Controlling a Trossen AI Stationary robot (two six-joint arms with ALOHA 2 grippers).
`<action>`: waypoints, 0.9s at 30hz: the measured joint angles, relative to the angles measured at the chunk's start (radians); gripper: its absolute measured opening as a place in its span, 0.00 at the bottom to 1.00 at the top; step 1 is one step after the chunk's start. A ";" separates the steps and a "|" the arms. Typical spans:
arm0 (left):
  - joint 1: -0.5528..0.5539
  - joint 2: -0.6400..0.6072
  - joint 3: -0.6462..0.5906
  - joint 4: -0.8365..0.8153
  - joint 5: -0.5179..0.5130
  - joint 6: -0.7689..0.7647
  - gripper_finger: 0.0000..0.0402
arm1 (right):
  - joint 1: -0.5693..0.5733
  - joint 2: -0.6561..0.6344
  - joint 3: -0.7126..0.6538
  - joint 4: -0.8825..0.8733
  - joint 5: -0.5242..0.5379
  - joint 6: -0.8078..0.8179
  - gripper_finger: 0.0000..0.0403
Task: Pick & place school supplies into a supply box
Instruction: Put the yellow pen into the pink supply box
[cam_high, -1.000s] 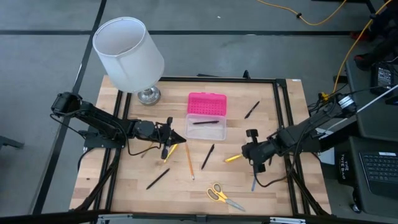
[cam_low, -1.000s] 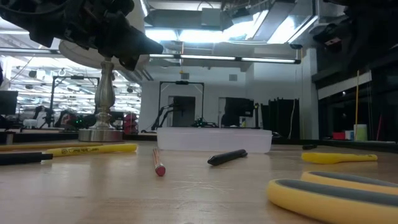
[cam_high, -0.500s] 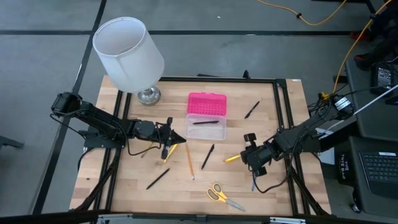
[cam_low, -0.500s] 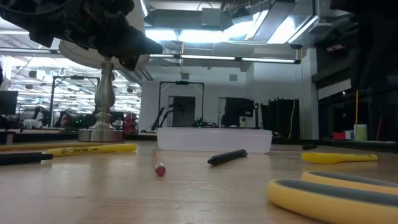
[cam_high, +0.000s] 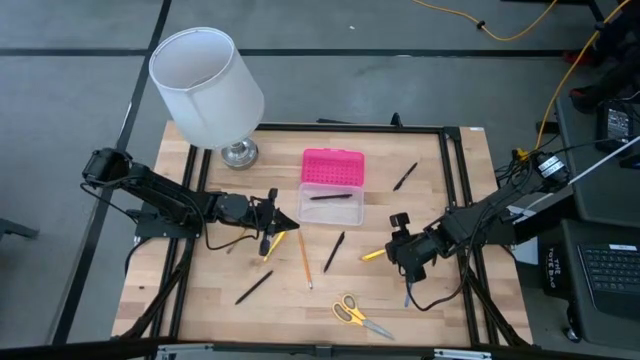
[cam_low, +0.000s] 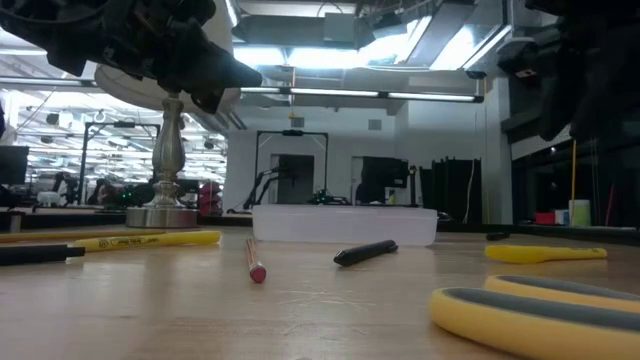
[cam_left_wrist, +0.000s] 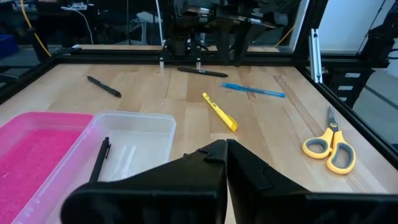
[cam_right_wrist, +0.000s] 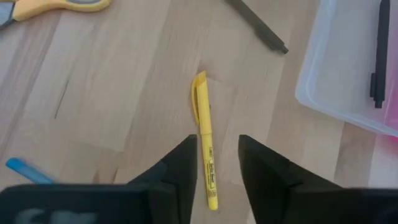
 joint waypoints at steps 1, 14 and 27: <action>0.000 0.000 0.000 0.000 0.000 0.000 0.01 | 0.000 0.000 -0.008 0.010 0.000 0.000 0.32; 0.000 0.000 0.000 0.000 0.000 0.000 0.01 | -0.038 0.033 -0.127 0.162 -0.019 0.075 0.34; 0.000 0.000 0.000 0.001 -0.003 0.000 0.01 | -0.090 0.211 -0.128 0.216 -0.082 0.024 0.34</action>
